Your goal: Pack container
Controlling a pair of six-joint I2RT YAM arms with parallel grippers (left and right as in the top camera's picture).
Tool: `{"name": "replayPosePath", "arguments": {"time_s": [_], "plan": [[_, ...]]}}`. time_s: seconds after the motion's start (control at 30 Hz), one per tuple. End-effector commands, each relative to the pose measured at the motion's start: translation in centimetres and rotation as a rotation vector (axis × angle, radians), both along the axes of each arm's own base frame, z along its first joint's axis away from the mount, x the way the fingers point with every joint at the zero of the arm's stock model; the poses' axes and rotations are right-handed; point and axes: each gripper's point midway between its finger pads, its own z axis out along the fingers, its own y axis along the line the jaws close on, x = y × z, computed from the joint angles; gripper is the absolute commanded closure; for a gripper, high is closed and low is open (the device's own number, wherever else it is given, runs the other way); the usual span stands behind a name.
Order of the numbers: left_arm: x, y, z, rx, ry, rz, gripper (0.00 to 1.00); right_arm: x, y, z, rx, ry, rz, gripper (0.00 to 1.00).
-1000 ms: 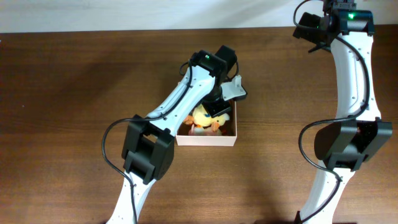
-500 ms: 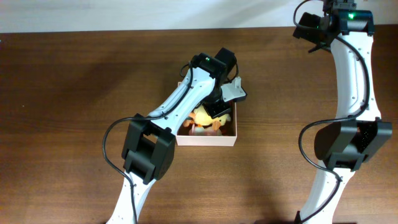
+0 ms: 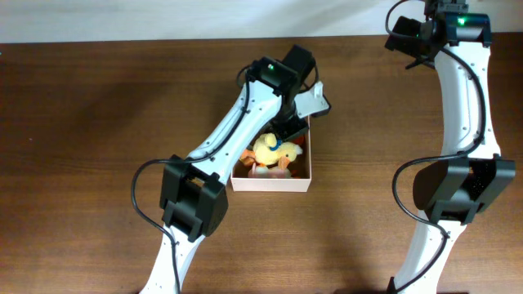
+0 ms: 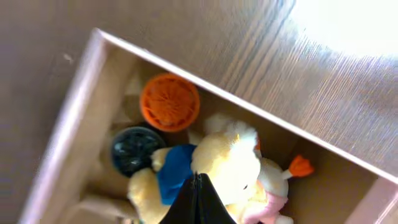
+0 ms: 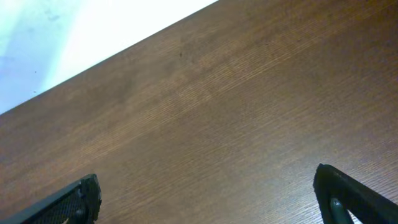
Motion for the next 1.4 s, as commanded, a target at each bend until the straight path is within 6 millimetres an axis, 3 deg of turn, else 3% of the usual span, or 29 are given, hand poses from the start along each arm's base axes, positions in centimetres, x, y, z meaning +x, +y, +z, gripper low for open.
{"name": "replayPosePath", "arguments": {"time_s": [0.0, 0.1, 0.23, 0.33, 0.37, 0.43, 0.57, 0.73, 0.83, 0.97, 1.07, 1.1, 1.13, 1.37], "plan": [[0.6, -0.5, 2.8, -0.036, -0.056, 0.008, 0.98, 0.1, 0.3, -0.4, 0.009, 0.004, -0.004, 0.01], [1.3, -0.3, 4.6, -0.04, -0.101, 0.019, 0.98, 0.1, 0.3, -0.4, 0.009, 0.004, -0.004, 0.02], [4.4, 2.4, 7.3, 0.006, -0.229, 0.191, 0.97, 0.1, 0.3, -0.4, 0.009, 0.004, -0.004, 0.01], [6.9, 5.5, 9.5, 0.012, -0.306, 0.337, 0.76, 0.1, 0.3, -0.4, 0.009, 0.004, -0.004, 0.01], [7.9, 6.9, 10.3, 0.011, -0.329, 0.402, 0.68, 0.1, 0.3, -0.4, 0.008, 0.004, -0.004, 0.01], [9.6, 10.1, 11.5, 0.004, -0.362, 0.539, 0.6, 0.1, 0.3, -0.4, 0.009, 0.004, -0.004, 0.01], [11.6, 16.9, 12.4, -0.006, -0.362, 0.78, 0.6, 0.1, 0.3, -0.4, 0.009, 0.004, -0.004, 0.01], [11.4, 25.5, 11.6, 0.052, -0.291, 0.975, 0.57, 0.1, 0.3, -0.4, 0.009, 0.004, -0.004, 0.01], [10.4, 29.0, 11.1, 0.088, -0.238, 1.037, 0.54, 0.1, 0.3, -0.4, 0.009, 0.004, -0.004, 0.01], [9.4, 31.5, 10.6, 0.113, -0.192, 1.082, 0.47, 0.1, 0.3, -0.4, 0.009, 0.004, -0.004, 0.01], [9.0, 31.8, 10.5, 0.124, -0.176, 1.087, 0.38, 0.1, 0.3, -0.4, 0.009, 0.004, -0.004, 0.01], [8.9, 31.8, 10.5, 0.125, -0.173, 1.085, 0.13, 0.1, 0.3, -0.4, 0.009, 0.004, -0.004, 0.01], [8.9, 31.7, 10.4, 0.126, -0.172, 1.084, 0.01, 0.1, 0.3, -0.4, 0.009, 0.004, -0.004, 0.01], [8.9, 31.7, 10.4, 0.125, -0.172, 1.084, 0.01, 0.1, 0.3, -0.4, 0.009, 0.004, -0.004, 0.01]]}}
